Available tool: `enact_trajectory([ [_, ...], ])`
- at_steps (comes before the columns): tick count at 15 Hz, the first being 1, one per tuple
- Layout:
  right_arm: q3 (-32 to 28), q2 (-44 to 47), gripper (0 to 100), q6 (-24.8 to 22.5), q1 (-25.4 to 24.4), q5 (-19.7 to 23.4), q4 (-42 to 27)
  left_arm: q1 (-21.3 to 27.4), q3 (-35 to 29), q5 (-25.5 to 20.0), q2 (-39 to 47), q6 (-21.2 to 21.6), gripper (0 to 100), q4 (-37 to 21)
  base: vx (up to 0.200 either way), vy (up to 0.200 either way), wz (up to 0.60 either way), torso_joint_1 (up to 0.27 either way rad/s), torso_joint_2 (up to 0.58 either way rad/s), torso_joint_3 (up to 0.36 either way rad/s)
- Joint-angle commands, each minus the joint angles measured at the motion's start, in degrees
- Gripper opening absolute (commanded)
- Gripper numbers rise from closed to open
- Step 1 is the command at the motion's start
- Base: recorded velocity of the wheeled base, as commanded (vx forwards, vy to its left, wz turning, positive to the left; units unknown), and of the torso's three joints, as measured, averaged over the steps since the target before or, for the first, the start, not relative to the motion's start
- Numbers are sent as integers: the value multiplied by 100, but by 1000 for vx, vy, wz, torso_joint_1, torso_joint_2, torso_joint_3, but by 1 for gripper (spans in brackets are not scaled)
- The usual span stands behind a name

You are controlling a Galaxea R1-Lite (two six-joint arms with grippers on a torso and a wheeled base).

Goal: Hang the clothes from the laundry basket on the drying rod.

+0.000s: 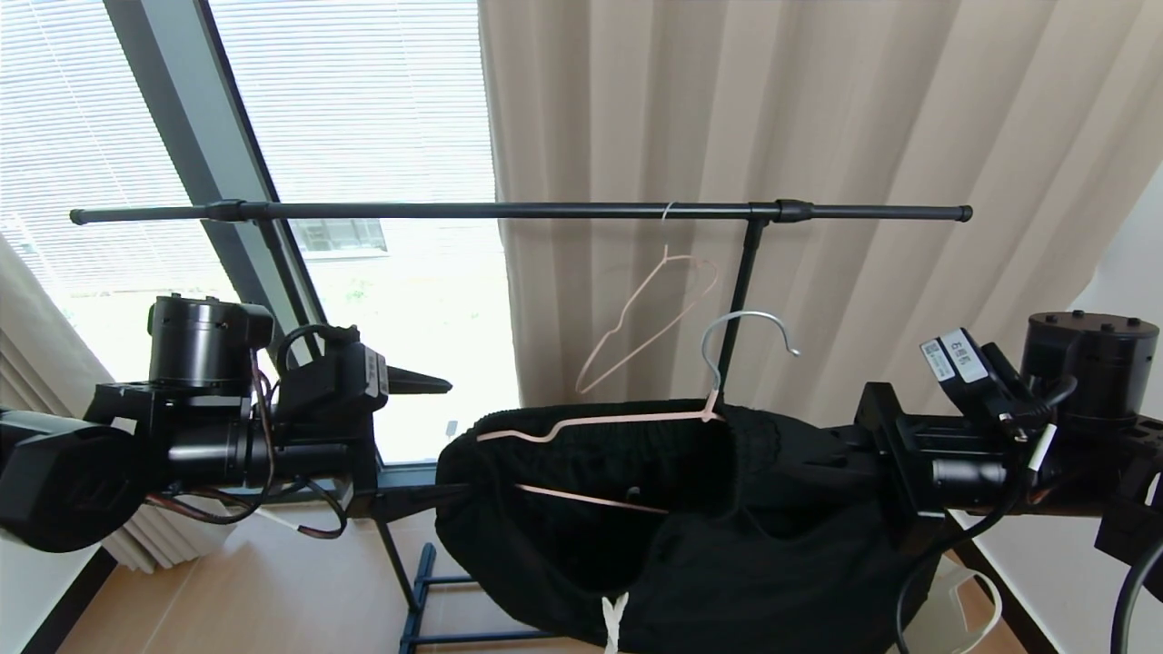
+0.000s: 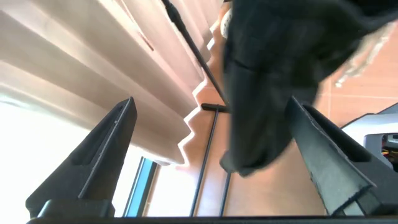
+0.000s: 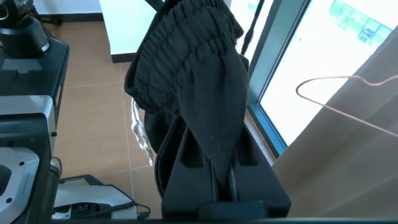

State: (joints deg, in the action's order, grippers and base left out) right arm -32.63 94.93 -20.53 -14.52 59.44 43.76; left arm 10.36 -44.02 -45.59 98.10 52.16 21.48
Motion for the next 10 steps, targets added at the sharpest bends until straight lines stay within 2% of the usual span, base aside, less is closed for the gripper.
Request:
enact_trajectory([
  [1,47,-80,0,-13,-7,6,1,221,-133,86,148,-22,100,5,0,0,0,0,0,0],
  [3,99,-115,0,-30,-7,6,1,300,-239,341,166,-110,100,5,0,0,0,0,0,0],
  [4,108,-124,0,-74,-7,68,1,405,-353,446,192,-409,100,5,0,0,0,0,0,0],
  [6,117,-124,0,-180,-16,85,-8,546,-432,455,175,-716,100,5,0,0,0,0,0,0],
  [10,117,-115,0,-206,-25,76,-8,792,-555,455,183,-778,100,5,0,0,0,0,0,0],
])
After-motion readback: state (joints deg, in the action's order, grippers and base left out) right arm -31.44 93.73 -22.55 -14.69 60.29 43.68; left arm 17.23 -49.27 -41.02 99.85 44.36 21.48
